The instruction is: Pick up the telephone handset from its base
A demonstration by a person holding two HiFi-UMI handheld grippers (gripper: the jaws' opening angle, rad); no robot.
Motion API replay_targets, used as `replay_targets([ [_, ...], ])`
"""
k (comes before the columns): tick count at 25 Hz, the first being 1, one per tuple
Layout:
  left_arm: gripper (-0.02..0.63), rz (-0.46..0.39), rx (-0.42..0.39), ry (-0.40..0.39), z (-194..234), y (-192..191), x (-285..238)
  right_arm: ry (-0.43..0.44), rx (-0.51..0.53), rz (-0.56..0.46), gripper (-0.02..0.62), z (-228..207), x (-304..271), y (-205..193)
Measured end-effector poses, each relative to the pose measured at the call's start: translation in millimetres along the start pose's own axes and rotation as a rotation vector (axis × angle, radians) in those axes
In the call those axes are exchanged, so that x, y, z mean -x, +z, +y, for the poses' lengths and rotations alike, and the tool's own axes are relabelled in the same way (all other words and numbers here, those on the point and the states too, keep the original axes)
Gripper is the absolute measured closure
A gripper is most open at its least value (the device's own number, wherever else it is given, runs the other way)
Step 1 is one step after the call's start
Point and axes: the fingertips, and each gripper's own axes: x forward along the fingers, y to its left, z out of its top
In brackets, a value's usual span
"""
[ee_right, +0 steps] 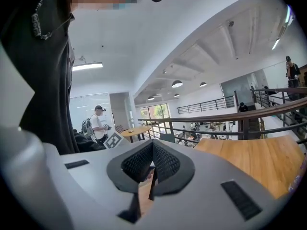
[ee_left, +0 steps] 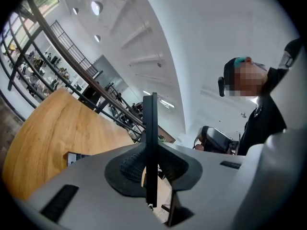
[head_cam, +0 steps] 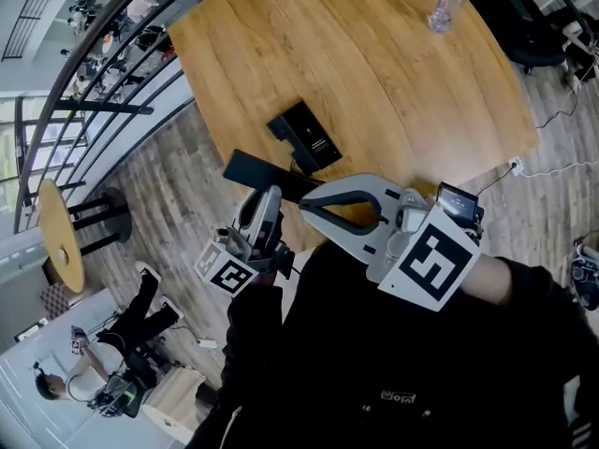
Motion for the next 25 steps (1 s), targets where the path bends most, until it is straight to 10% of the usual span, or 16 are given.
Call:
replay_targets([
  [25,0.531,-0.202,0.066,0.017,-34,40,26,0.117,0.043,-0.035,0.578,12,-25,23],
])
